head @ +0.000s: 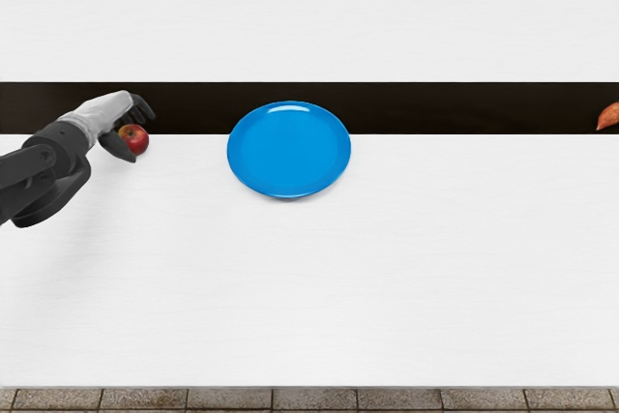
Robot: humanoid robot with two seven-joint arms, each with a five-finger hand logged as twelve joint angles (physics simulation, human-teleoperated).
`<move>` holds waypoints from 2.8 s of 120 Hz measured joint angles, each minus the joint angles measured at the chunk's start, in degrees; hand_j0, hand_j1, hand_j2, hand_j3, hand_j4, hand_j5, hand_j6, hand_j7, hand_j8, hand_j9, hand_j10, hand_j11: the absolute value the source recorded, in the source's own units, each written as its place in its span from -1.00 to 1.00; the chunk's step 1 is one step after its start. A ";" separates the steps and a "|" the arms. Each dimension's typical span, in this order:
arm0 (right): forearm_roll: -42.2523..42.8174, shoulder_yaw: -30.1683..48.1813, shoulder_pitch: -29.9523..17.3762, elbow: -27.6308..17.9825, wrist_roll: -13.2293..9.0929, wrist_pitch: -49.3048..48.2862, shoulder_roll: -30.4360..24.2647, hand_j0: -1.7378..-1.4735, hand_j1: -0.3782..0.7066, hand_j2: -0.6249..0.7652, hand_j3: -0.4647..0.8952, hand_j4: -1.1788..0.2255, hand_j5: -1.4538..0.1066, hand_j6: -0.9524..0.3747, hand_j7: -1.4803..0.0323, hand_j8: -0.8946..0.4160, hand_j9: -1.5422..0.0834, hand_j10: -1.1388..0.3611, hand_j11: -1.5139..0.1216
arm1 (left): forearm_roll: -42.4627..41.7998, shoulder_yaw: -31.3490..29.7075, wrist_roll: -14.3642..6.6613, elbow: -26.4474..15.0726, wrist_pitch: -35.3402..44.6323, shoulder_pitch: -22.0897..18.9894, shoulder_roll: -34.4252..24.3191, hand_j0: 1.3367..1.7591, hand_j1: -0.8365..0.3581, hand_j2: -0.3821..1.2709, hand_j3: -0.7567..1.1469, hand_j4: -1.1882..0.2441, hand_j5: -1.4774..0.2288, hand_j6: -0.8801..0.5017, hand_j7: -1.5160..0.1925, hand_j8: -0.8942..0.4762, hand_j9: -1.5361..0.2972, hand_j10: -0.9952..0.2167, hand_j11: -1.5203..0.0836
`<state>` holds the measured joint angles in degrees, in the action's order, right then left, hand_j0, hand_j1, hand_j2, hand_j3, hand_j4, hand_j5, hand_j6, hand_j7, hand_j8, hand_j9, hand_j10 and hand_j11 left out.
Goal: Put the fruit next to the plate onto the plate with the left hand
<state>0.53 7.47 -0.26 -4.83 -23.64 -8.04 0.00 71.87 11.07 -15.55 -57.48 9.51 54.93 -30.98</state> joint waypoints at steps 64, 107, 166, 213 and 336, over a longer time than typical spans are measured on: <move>-0.01 0.00 0.15 0.00 0.00 -0.03 0.00 -0.40 -0.95 -0.10 -0.32 0.68 0.86 0.43 0.96 0.36 0.90 0.52 0.85 | 0.11 0.02 -0.01 0.81 -0.89 -0.09 0.92 0.52 0.01 -0.41 -0.21 -0.04 0.00 -0.46 0.05 -0.38 -0.02 -0.17 0.10; 0.02 -0.01 0.17 0.00 -0.01 -0.13 0.00 -0.40 -0.95 -0.10 -0.32 0.68 0.86 0.43 0.96 0.36 0.90 0.52 0.85 | 0.15 0.06 0.00 0.97 -2.76 -0.02 0.49 0.51 -0.07 -0.34 -0.20 -0.18 -0.11 -0.43 -0.09 -0.32 -0.15 -0.31 -0.05; 0.08 -0.08 0.23 0.00 0.00 -0.19 0.00 -0.40 -0.95 -0.10 -0.32 0.68 0.86 0.43 0.96 0.36 0.90 0.52 0.85 | -0.59 0.10 0.03 0.31 -4.12 0.19 -0.49 0.49 -0.03 -0.27 -0.21 -0.30 -0.31 -0.41 -0.29 -0.33 -0.33 -0.38 -0.26; 0.08 -0.08 0.50 -0.02 -0.01 -0.35 0.00 -0.40 -0.95 -0.10 -0.32 0.68 0.86 0.43 0.96 0.36 0.90 0.52 0.85 | -1.47 0.15 0.07 -3.30 -6.16 2.01 -4.21 0.49 -0.12 -0.08 -0.21 -0.36 -0.50 -0.30 -0.44 -0.26 -0.45 -0.35 -0.40; 0.22 -0.16 1.58 -0.09 -0.09 -0.38 0.00 -0.40 -0.95 -0.10 -0.32 0.68 0.86 0.43 0.96 0.37 0.90 0.52 0.85 | -8.16 0.87 -7.94 -19.30 -15.13 13.45 0.51 0.49 -0.22 0.07 -0.20 -0.38 -0.64 -0.21 -0.52 -0.18 -0.51 -0.36 -0.47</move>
<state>0.75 7.31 1.31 -4.92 -23.73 -8.42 0.00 63.71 11.94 -23.49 -76.77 -5.61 68.38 -30.47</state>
